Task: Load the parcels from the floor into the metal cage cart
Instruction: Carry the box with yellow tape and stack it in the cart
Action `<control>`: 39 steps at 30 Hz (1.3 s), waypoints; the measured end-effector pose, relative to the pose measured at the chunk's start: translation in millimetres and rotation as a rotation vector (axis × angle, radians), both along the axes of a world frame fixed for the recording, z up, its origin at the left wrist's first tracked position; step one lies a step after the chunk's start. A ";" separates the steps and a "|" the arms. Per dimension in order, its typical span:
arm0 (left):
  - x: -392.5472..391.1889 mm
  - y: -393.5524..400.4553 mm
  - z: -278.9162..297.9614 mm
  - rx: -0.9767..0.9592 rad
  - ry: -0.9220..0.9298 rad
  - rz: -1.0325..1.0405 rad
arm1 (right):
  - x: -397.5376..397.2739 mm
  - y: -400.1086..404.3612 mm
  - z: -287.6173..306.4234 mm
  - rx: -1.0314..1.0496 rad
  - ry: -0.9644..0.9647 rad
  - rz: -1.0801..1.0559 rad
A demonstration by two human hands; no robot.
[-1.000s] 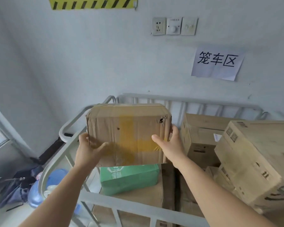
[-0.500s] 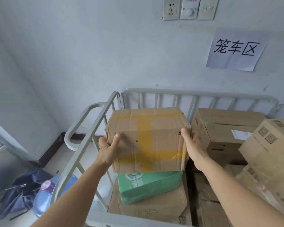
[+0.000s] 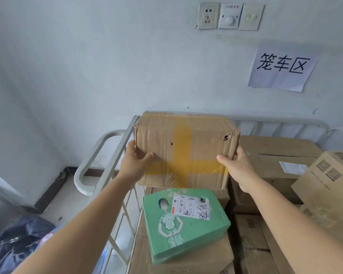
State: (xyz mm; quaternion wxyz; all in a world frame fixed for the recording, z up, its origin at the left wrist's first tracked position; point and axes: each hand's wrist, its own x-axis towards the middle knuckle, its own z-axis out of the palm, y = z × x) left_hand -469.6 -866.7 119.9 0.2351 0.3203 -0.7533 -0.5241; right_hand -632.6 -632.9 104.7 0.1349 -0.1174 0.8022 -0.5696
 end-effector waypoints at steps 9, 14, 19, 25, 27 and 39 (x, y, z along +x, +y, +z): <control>-79.3 -46.2 16.5 -0.124 -0.090 0.093 | -84.8 -50.5 0.9 -0.001 0.042 0.021; -127.5 -68.3 -6.5 -0.089 -0.175 0.157 | -140.5 -81.4 -23.9 0.047 0.006 0.035; -158.2 -71.3 -63.0 0.023 -0.245 0.201 | -178.0 -101.1 -63.0 0.132 -0.058 0.038; -172.1 -83.8 -133.4 0.129 -0.398 0.218 | -197.2 -121.0 -121.0 0.300 -0.143 0.070; -178.0 -91.5 -150.2 0.164 -0.447 0.224 | -200.2 -130.2 -134.6 0.362 -0.152 0.088; -215.6 -127.3 -205.9 0.157 -0.631 0.219 | -225.9 -183.7 -190.6 0.589 -0.165 0.186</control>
